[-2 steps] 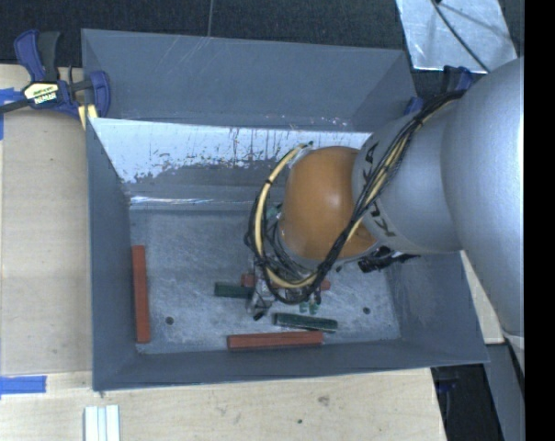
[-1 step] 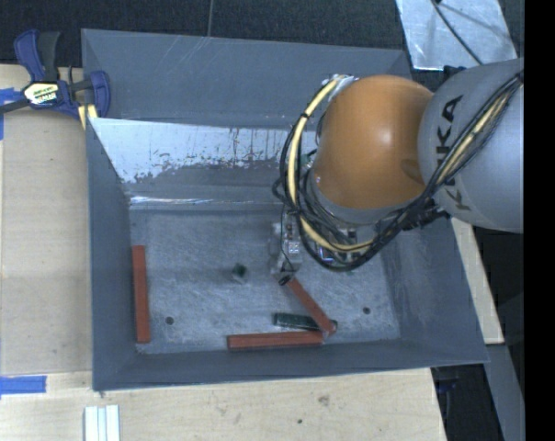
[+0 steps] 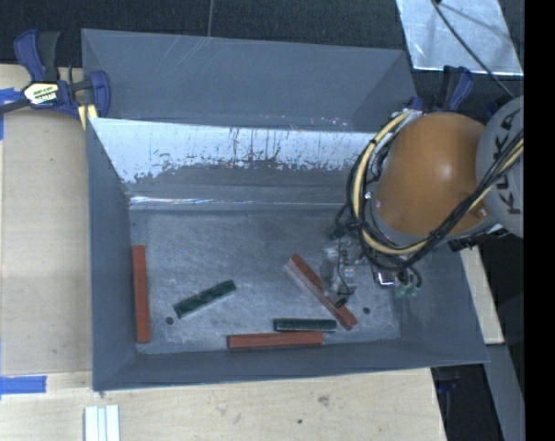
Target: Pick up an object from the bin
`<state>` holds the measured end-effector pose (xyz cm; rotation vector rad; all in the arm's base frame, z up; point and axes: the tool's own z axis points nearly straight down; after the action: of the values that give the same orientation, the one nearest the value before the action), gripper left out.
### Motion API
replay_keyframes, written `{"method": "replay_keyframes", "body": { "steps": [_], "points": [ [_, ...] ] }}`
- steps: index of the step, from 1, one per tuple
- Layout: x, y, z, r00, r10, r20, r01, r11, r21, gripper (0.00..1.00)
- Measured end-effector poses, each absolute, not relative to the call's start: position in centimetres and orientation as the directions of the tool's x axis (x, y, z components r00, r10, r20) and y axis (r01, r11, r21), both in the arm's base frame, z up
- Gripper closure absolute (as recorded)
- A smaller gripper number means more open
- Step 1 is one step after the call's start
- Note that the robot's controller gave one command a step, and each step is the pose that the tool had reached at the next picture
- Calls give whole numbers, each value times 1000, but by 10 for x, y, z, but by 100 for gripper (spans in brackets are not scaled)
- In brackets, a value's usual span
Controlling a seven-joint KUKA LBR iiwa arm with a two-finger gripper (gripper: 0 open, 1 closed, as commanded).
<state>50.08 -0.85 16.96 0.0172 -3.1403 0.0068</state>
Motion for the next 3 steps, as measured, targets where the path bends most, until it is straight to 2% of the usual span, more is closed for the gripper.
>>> {"method": "replay_keyframes", "body": {
  "steps": [1, 2, 3],
  "points": [
    [516, 6, 220, -994, -105, -9, -105, 994, -1, 100],
    [515, 6, 218, -995, -103, -4, -103, 995, 0, 0],
    [505, 9, 94, -992, -123, 6, -123, 992, 1, 0]
  ]
}}
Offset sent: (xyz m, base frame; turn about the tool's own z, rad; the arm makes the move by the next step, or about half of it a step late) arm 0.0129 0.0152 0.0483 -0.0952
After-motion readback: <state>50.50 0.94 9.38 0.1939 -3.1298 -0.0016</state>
